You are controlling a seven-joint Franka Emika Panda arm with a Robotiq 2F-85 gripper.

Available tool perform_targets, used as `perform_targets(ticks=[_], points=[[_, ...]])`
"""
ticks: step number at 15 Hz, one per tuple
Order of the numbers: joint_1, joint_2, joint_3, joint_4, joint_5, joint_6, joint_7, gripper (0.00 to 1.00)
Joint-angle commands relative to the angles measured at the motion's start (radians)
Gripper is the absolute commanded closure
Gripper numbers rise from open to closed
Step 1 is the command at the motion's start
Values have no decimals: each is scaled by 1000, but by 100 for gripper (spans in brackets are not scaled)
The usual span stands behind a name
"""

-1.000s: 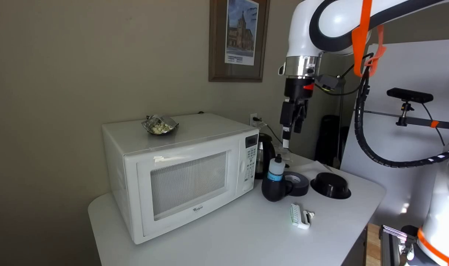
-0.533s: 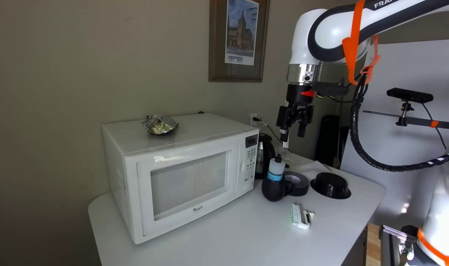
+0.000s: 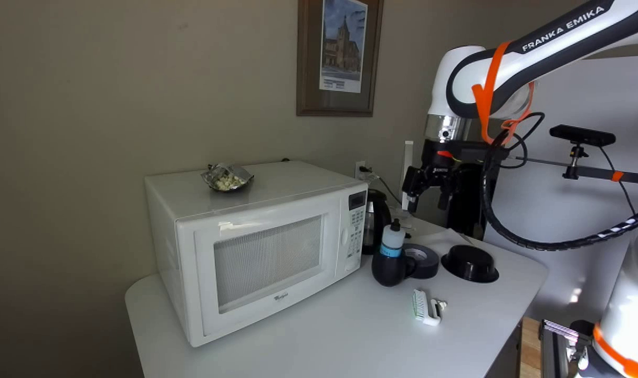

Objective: Put the brush on top of the microwave.

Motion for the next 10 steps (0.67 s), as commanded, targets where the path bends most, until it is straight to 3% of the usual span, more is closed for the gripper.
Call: perform_targets(ticks=[1,10], points=[[-49,5,-18,-77,-1,86,47,0],[-78,21,-29,-66,6,81,74,0]])
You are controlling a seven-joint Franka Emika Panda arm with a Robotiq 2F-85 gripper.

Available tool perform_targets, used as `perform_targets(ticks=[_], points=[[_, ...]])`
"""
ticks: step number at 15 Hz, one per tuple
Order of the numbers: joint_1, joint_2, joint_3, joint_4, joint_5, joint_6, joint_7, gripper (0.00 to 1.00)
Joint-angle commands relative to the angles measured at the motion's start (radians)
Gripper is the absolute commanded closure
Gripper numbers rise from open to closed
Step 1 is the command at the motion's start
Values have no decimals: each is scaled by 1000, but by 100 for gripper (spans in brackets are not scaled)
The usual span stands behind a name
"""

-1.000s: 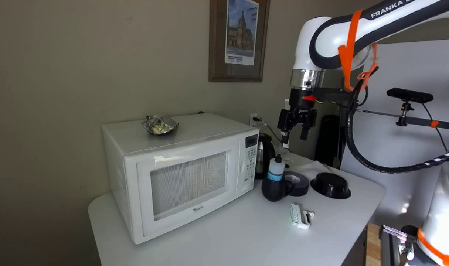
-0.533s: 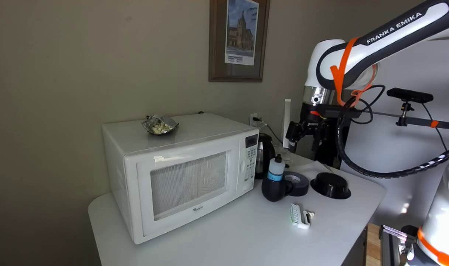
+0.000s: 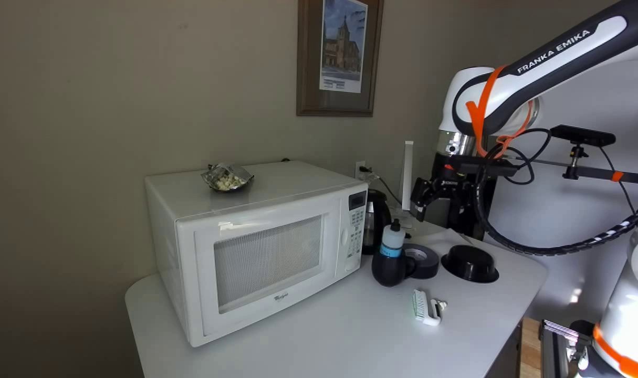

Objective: Put the brush on top of the microwave.

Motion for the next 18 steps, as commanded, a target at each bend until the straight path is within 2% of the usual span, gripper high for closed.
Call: perform_targets(ticks=[1,5,10,15,18], points=[[-2,0,2,1,1,-2,-1,0],[22,80,-64,0,60,38,-84,0],[-12,146,-121,0,87,57,-116,0],[-26,271,-130,-1,78,213,-85,0],[-26,356,-127,-4,59,217,-85,0]])
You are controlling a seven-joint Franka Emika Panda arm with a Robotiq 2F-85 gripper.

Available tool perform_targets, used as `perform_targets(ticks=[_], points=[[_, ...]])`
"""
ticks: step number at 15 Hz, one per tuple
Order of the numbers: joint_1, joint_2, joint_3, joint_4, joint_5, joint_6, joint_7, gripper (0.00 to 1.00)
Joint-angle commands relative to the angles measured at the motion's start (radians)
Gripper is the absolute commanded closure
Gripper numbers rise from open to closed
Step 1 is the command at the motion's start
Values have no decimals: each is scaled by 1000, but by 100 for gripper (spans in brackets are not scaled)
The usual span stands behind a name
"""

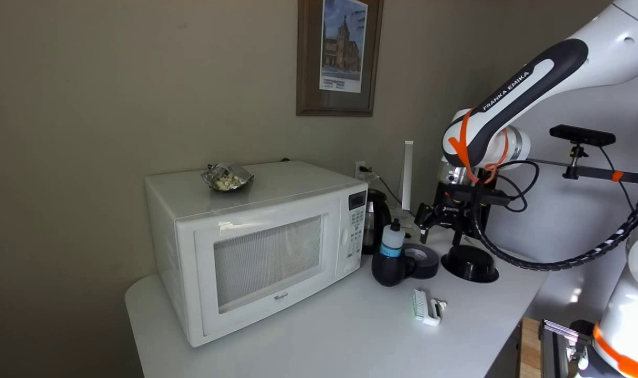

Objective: Put the brush on top of the microwave.

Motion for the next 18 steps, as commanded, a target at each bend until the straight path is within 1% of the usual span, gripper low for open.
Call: perform_targets(ticks=[1,2,3,7,11,14,18], points=[[2,113,6,0,-17,-3,-1,0],[10,107,3,-1,-12,-21,-24,0],[4,85,0,-1,-8,-2,-6,0],[11,113,1,0,-9,-2,-14,0],[49,181,-7,2,93,118,-60,0],[77,252,-11,0,201,168,-95,0],[95,347,4,8,300,230,-128,0]])
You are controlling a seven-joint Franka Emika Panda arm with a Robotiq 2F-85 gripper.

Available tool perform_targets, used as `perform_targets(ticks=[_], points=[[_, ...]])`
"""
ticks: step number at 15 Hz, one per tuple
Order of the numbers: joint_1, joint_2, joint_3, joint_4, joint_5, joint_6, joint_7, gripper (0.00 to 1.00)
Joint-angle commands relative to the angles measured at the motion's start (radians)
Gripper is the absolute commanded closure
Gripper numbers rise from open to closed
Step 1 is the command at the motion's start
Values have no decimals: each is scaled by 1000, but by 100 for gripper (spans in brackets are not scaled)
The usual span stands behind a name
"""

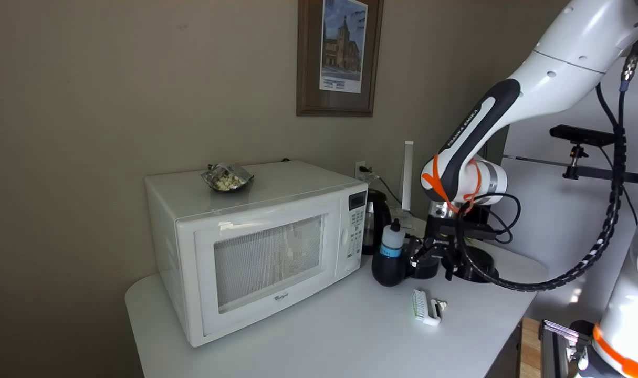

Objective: Put the brush on top of the microwave.

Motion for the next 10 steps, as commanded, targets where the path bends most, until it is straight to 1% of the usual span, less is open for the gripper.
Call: perform_targets(ticks=[1,5,6,9,10], points=[[24,100,6,12,111,70,-54,0],[23,183,44,33,260,148,-138,0],[20,201,59,40,298,165,-162,3],[12,249,95,68,377,192,-210,5],[11,263,105,78,397,197,-221,8]])
